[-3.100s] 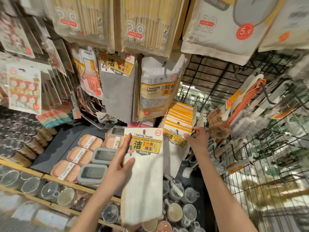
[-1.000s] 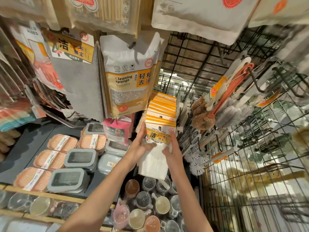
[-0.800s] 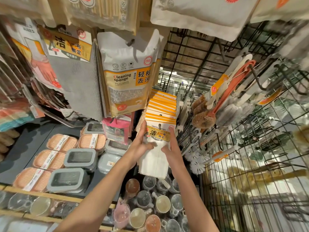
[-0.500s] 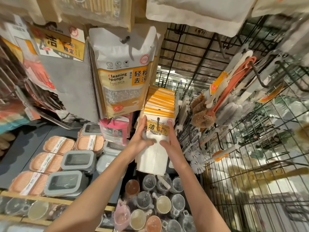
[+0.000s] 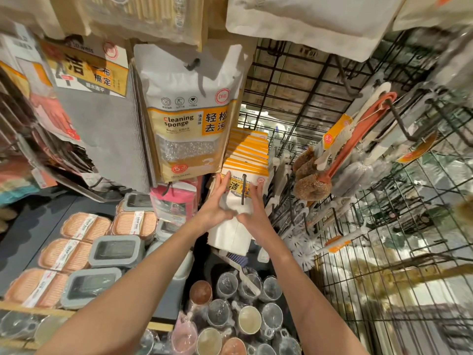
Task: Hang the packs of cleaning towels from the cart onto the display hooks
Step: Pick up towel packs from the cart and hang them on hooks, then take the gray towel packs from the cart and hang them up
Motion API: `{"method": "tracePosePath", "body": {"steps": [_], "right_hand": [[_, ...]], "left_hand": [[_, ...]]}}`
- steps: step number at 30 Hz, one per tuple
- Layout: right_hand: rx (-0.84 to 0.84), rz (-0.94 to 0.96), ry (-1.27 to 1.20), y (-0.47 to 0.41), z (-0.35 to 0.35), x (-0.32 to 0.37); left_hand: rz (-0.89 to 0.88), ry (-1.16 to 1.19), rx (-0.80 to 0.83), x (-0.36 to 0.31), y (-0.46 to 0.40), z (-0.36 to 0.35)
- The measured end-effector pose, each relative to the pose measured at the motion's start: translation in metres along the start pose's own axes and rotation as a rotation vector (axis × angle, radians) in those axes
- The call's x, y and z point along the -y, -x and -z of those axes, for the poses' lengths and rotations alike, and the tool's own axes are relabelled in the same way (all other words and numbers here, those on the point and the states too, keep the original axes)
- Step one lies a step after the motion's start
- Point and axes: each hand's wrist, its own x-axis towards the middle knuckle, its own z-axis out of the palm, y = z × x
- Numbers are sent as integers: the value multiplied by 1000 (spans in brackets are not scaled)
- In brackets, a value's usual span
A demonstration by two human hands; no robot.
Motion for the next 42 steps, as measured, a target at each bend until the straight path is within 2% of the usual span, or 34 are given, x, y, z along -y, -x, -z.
{"method": "tracePosePath", "body": {"steps": [6, 12, 16, 21, 24, 28, 33, 37, 42], "right_hand": [[33, -61, -3, -4, 7, 4], [-9, -52, -55, 11, 12, 14], [-14, -75, -89, 26, 13, 25], [-11, -102, 6, 54, 18, 37], [-39, -84, 7, 77, 22, 44], [-78, -40, 27, 103, 26, 53], [9, 112, 101, 130, 16, 70], [93, 249, 302, 154, 1, 91], [210, 475, 412, 189, -34, 122]], "left_hand": [[-2, 53, 15, -5, -3, 1], [7, -8, -9, -7, 3, -1], [60, 67, 20, -14, 20, -3], [109, 52, 35, -23, 51, -10], [80, 82, -36, -29, 71, -13], [16, 1, -146, -38, 105, -6], [-97, -140, -279, -62, 165, 7], [-117, -284, -410, -81, 223, 15], [-93, -332, -585, -73, 320, 29]]}}
